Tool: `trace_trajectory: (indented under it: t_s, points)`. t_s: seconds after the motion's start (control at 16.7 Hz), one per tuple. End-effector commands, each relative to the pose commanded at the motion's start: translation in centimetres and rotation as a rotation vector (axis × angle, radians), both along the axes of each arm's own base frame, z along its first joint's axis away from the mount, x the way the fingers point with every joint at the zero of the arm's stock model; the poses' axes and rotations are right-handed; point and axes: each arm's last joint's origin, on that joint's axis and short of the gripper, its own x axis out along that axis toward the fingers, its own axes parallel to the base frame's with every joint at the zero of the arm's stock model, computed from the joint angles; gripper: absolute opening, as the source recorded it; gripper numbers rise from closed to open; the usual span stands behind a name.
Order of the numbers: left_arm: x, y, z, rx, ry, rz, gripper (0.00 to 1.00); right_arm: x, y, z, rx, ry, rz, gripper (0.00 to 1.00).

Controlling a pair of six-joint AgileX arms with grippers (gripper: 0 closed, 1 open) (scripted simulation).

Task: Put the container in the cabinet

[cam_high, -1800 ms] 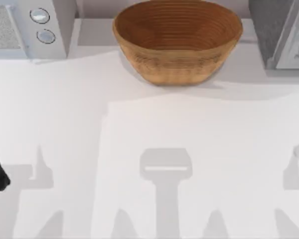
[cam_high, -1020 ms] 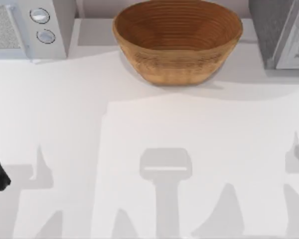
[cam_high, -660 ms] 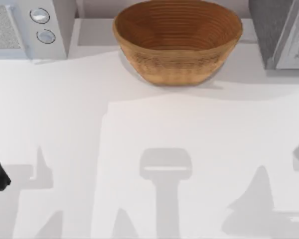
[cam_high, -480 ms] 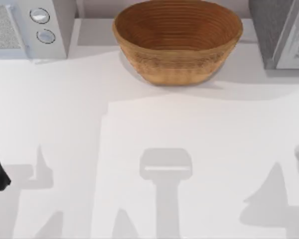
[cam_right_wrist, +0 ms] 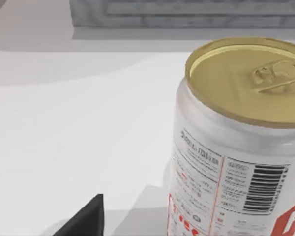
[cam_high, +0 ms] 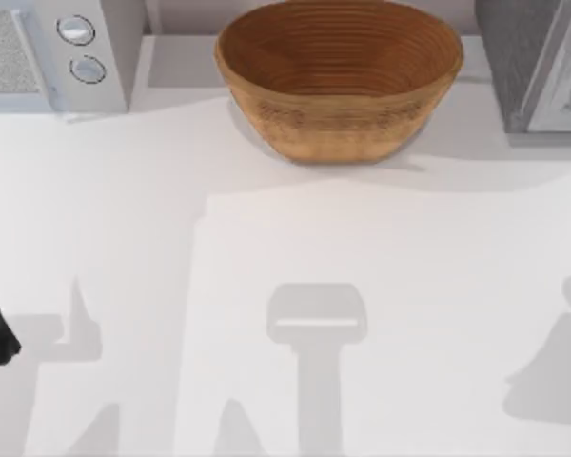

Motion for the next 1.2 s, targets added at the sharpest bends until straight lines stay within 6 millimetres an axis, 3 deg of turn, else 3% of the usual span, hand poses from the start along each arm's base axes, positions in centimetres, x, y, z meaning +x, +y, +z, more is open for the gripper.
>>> trace_trajectory:
  t_s: [0.36, 0.78, 1.08, 1.2]
  points:
    - [0.0, 0.0, 0.0, 0.000, 0.000, 0.000, 1.00, 0.1, 0.0, -0.1, 0.000, 0.001, 0.003, 1.00]
    - [0.0, 0.0, 0.0, 0.000, 0.000, 0.000, 1.00, 5.2, -0.1, -1.6, 0.000, -0.003, 0.001, 1.00]
    - [0.0, 0.0, 0.0, 0.000, 0.000, 0.000, 1.00, 5.7, -0.1, -1.8, 0.001, 0.002, 0.001, 1.00]
    - [0.0, 0.0, 0.0, 0.000, 0.000, 0.000, 1.00, 5.7, -0.1, -1.8, 0.001, 0.002, 0.001, 0.85]
